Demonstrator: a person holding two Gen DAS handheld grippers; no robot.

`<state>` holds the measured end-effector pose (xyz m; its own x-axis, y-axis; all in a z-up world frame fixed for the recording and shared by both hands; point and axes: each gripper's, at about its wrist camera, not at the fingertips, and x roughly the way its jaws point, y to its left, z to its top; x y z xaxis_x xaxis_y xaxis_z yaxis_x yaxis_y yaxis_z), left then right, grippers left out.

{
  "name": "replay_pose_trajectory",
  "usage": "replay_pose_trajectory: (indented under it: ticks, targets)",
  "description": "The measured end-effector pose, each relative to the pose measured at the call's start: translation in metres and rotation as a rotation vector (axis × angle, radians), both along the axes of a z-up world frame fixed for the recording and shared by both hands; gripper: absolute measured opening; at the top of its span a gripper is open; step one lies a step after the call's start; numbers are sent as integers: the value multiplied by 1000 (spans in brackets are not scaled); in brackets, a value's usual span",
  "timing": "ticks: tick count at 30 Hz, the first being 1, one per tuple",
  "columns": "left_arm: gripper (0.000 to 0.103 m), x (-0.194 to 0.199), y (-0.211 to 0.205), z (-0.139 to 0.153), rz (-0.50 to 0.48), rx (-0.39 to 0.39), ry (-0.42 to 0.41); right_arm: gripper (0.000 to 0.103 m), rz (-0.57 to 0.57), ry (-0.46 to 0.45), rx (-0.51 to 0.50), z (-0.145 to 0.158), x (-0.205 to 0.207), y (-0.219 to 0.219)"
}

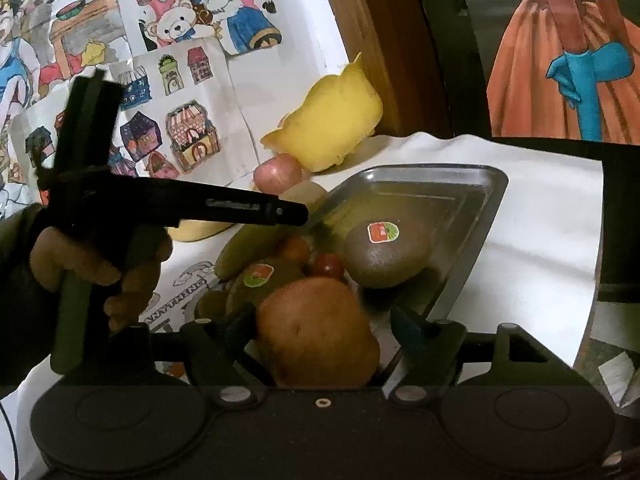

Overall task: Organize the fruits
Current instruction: 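Lower the apple and banana into the tray and open both grippers, then lift both tools away from the tray toward the yellow bowl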

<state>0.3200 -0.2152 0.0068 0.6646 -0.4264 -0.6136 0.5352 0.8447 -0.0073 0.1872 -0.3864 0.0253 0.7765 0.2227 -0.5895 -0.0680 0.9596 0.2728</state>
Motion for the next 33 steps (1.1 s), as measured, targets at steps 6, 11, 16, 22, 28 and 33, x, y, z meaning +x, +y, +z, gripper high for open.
replay_pose_trajectory:
  ticks: [6, 11, 16, 22, 28, 33]
  targets:
    - [85, -33, 16, 13, -1, -34, -71, 83, -12, -16, -12, 12, -16, 10]
    - [99, -63, 36, 25, -2, -72, -108, 95, -28, -46, -35, 26, -39, 21]
    - [102, -91, 64, 33, 5, -113, -98, 102, -47, -63, -54, 36, -66, 35]
    - [102, -128, 104, 39, 6, -119, -89, 102, -60, -65, -71, 45, -99, 58]
    - [102, -159, 145, 35, 31, -111, -81, 102, -57, -46, -113, 49, -125, 88]
    - [103, -180, 181, 28, 76, -119, -61, 102, -37, -9, -139, 49, -136, 113]
